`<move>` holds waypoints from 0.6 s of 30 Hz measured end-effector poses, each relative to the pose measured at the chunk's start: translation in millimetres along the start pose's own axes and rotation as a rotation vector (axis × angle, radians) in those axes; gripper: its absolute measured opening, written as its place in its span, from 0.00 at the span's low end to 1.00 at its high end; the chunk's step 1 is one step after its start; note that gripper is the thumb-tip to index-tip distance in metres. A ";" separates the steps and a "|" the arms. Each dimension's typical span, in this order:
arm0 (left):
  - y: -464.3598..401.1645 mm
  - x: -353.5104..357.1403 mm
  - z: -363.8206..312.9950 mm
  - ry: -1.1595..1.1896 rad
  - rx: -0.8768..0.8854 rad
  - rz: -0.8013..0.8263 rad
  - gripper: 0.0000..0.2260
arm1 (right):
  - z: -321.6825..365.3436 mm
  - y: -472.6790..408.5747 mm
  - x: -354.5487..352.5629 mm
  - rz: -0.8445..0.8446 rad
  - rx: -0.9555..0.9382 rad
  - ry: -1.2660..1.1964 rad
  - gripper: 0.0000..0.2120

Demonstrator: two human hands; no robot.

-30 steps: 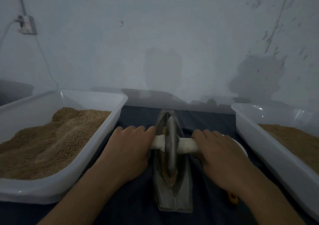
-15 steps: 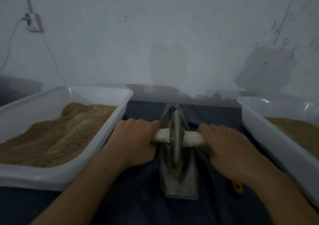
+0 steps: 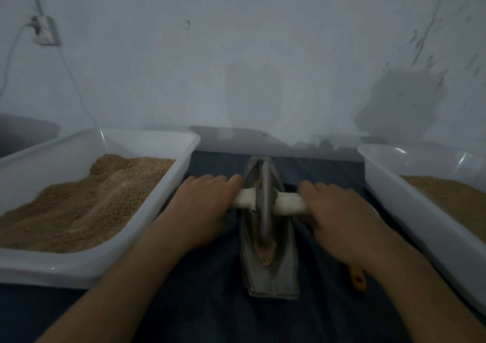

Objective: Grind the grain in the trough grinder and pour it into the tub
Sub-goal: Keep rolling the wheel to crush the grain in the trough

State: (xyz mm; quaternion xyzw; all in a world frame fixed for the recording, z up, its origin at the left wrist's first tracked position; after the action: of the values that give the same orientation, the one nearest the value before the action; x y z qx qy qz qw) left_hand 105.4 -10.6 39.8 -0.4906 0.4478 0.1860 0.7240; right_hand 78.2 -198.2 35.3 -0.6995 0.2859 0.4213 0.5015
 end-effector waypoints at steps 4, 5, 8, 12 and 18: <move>9.0 -6.7 -8.5 0.022 0.071 -0.021 0.19 | 0.9 11.3 -9.7 -0.008 0.025 -0.076 0.17; 4.8 -4.2 -5.8 0.011 0.040 -0.027 0.17 | 1.9 5.6 -9.2 -0.035 0.037 -0.036 0.17; -10.1 5.0 5.2 -0.068 -0.094 -0.011 0.13 | 6.1 -17.1 -1.4 -0.078 0.077 0.091 0.12; -13.2 7.9 3.1 -0.122 -0.141 -0.023 0.13 | 1.8 -23.7 7.9 -0.049 0.086 0.095 0.15; 9.4 -5.9 -2.3 0.075 -0.012 0.038 0.11 | 2.5 6.9 -5.4 0.002 -0.014 -0.024 0.16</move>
State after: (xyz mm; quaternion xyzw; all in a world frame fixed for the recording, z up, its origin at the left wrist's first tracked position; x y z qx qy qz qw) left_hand 94.5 -7.4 39.3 -0.4931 0.4827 0.1838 0.7001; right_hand 69.2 -198.3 36.5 -0.6976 0.2776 0.4320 0.4997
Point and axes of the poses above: each hand's wrist, its own y-axis away from the middle knuckle, its own x-axis out of the palm, z = x × y, the point moved 9 cm from there along -y, towards the middle knuckle, and after that the axes turned 6 degrees about -z, right-handed, at the moved point
